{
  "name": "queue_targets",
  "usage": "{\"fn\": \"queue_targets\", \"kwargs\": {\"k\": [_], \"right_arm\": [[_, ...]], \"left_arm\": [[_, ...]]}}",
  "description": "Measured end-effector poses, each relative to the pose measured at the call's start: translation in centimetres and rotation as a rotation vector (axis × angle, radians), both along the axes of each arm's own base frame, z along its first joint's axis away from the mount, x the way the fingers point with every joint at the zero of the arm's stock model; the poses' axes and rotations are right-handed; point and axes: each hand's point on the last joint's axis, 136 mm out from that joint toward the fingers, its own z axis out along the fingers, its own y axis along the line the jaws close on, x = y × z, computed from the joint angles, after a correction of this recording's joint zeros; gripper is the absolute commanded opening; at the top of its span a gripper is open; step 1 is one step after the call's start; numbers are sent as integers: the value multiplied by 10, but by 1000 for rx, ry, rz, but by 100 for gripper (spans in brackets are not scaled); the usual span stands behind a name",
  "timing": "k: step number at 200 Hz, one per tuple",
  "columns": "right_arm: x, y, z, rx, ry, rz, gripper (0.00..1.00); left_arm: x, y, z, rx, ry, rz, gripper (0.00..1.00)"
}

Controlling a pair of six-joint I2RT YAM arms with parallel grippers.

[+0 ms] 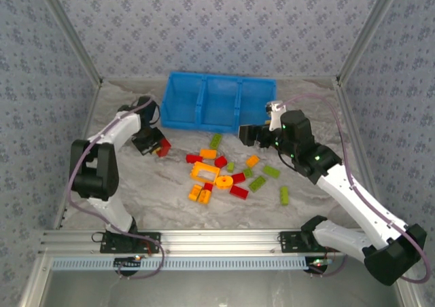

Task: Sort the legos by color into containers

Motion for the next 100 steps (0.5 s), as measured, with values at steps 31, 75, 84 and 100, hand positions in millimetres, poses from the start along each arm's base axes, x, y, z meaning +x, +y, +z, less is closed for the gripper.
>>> {"fn": "queue_targets", "kwargs": {"k": [31, 75, 84, 100], "right_arm": [[14, 3, 10, -21, -20, -15, 100], [43, 4, 17, -60, -29, -88, 100], [49, 2, 17, -66, -24, -103, 100], [59, -1, 19, -66, -20, -131, 100]], "left_arm": [[39, -5, 84, -15, -198, 1, 0], [123, -25, 154, -51, -407, -15, 0], [144, -34, 152, -55, -418, -25, 0], [180, -51, 142, -62, -434, -43, 0]]}}
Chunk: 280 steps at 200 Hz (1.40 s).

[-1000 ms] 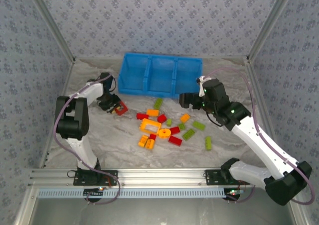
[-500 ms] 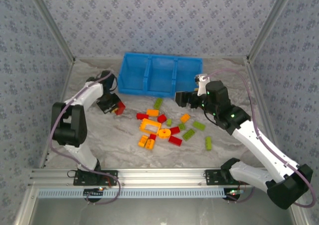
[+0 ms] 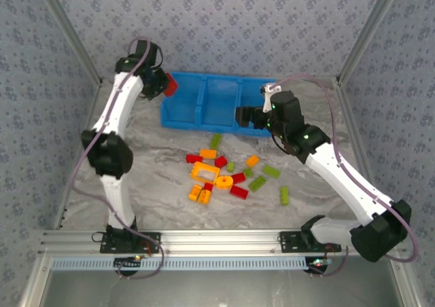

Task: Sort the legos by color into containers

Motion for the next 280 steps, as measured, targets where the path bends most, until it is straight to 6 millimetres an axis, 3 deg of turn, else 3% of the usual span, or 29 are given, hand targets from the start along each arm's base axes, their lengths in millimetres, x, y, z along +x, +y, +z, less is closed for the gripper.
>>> {"fn": "queue_targets", "kwargs": {"k": [30, 54, 73, 126, 167, 221, 253, 280], "right_arm": [[18, -11, 1, 35, 14, -63, 100], [27, -21, 3, 56, 23, -106, 100], [28, -23, 7, 68, 20, -116, 100], [28, -23, 7, 87, 29, -126, 100], [28, -23, 7, 95, 33, -130, 100], [27, -26, 2, 96, 52, -149, 100], [24, -30, -7, 73, 84, -162, 100], [18, -34, -18, 40, 114, -175, 100]], "left_arm": [[49, -30, -40, -2, -3, -35, 0], [48, -39, -78, 12, 75, -46, 0], [42, -38, -94, 22, 120, -45, 0], [37, -39, -106, 32, 155, -50, 0], [18, -41, -136, 74, 250, -58, 0], [12, -42, -142, 93, 273, -62, 12], [10, -41, -143, 97, 281, -65, 24], [10, -43, -143, 94, 283, -68, 26]]}}
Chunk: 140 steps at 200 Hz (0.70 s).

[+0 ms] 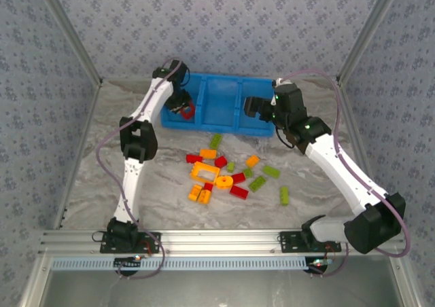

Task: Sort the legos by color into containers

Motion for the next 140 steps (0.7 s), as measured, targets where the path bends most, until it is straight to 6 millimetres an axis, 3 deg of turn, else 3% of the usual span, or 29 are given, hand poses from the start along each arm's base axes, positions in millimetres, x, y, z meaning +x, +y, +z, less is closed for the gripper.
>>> {"fn": "queue_targets", "kwargs": {"k": [49, 84, 111, 140], "right_arm": [[-20, -11, -11, -64, 35, -7, 100], [-37, -20, -15, -110, 54, -19, 98], [-51, -35, -21, -171, 103, -57, 95], [-71, -57, -33, -213, 223, -133, 91]], "left_arm": [[-1, -2, 0, 1, 0, -7, 27], [0, -2, 10, -3, -18, 1, 40], [-1, -2, 54, -24, -99, 3, 56], [-21, -5, 142, -48, -274, -61, 68]]}}
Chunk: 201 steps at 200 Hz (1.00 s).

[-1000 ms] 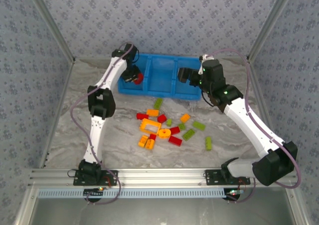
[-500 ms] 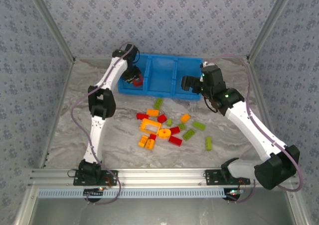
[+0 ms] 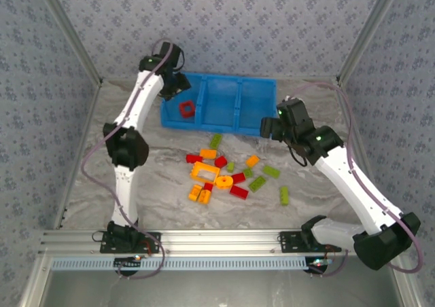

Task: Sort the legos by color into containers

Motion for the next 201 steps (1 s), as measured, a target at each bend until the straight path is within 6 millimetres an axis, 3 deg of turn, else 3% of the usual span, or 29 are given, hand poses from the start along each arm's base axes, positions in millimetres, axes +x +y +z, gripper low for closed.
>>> {"fn": "queue_targets", "kwargs": {"k": [22, 43, 61, 80, 106, 131, 143, 172, 201], "right_arm": [[-18, -22, -24, -18, 139, -90, 86], [-35, -42, -55, -10, 294, -186, 82], [-59, -56, -88, 1, 468, -264, 77], [-85, -62, -120, 11, 649, -317, 72], [-121, -52, -155, 9, 839, -314, 70], [-148, -43, -181, -11, 950, -301, 69], [-151, -41, -189, -14, 975, -306, 69], [-145, -37, -208, -4, 988, -326, 63], [-136, -33, -223, 0, 983, -326, 59]], "left_arm": [[-40, -13, 60, -25, -142, -84, 70], [-90, -25, 78, -55, -207, -176, 77], [-123, -27, 64, -68, -192, -234, 77], [-150, -24, 32, -52, -128, -282, 77], [-184, -21, -9, -40, -28, -347, 83], [-213, -17, -19, -64, -9, -395, 92], [-222, -16, -15, -85, -29, -412, 98], [-235, -22, 0, -171, -98, -441, 98], [-243, -30, -8, -269, -100, -450, 98]]}}
